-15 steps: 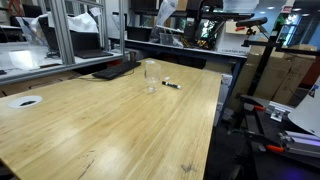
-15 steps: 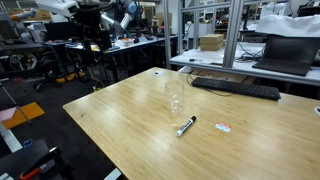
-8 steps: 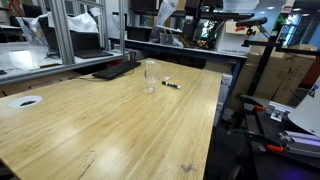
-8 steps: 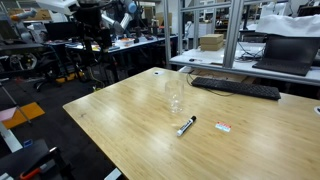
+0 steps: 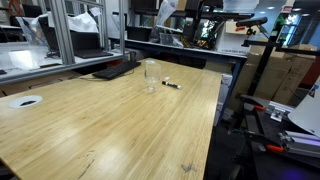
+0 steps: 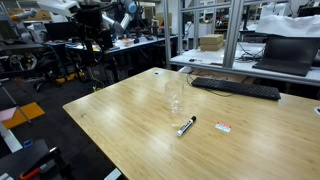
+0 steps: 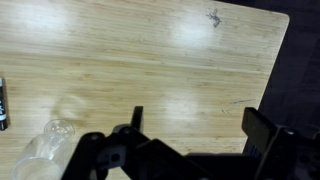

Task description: Pick up the marker and put it in the cup

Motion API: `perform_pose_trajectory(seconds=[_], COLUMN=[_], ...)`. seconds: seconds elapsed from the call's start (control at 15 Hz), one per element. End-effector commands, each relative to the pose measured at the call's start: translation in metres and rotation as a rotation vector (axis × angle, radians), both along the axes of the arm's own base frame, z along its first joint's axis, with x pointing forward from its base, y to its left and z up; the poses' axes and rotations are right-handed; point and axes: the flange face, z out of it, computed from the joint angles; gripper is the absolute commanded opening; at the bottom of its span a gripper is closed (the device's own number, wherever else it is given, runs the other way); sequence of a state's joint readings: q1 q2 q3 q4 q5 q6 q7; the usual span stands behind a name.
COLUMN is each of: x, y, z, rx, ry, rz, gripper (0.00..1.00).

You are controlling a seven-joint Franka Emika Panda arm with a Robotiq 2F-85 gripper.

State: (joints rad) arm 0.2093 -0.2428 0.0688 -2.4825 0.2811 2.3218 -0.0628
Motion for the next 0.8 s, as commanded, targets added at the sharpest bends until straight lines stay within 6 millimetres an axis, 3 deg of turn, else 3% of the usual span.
perform_pose_trajectory(seconds=[0.0,0.47,0.73], x=[0.006,0.031,0.035], y=[-0.031,-0.125,-0.174], z=[-0.010,-0.042,-0.067], rx=[0.002,-0.068,-0.162], ry=[-0.044,-0.243,-0.256], rz=[-0.086,-0.248,-0.260], gripper=[1.00,1.00,1.00])
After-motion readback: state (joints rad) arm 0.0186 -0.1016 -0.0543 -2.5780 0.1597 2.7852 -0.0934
